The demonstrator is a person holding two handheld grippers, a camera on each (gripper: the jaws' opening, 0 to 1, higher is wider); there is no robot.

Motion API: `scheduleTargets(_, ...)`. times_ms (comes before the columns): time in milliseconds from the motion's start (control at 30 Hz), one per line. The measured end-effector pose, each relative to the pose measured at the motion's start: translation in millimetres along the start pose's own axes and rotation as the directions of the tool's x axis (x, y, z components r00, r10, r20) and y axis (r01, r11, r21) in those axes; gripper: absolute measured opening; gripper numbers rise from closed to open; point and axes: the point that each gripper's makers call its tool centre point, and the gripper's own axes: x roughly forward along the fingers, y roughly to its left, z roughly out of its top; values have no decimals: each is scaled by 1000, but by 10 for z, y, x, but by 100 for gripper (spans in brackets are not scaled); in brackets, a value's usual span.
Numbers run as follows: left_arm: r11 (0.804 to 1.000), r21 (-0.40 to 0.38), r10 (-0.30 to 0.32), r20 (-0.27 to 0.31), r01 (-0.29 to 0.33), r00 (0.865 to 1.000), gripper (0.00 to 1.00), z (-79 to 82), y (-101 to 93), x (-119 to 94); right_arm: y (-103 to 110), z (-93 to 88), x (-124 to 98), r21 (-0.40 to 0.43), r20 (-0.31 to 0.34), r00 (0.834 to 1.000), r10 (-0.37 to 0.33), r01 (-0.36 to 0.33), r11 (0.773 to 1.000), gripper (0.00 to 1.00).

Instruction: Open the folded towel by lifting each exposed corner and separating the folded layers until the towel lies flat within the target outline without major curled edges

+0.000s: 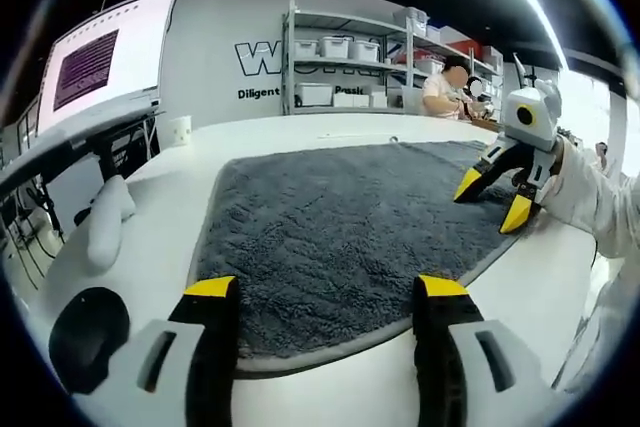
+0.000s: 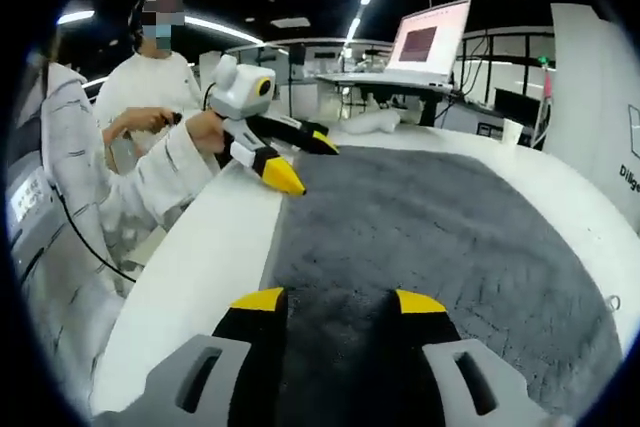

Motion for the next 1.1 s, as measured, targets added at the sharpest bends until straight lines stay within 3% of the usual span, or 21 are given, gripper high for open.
scheduleTargets(600,1000,11,9,-19,-9,1000,70,-6,3,9,14,0,-7,-2,-3,1000,-4,4,1000,39)
scheduleTargets(800,1000,9,11,-16,-11,1000,70,-5,2,9,-5,42,-160,-24,40,999,-31,32,999,64)
scheduleTargets(933,1000,7,11,-15,-11,1000,70,-5,3,10,-8,42,-353,-45,43,998,-52,54,998,53)
scheduleTargets(1100,1000,6,12,-13,-12,1000,70,-3,8,10,-132,-106,-643,-23,35,994,-100,101,995,46)
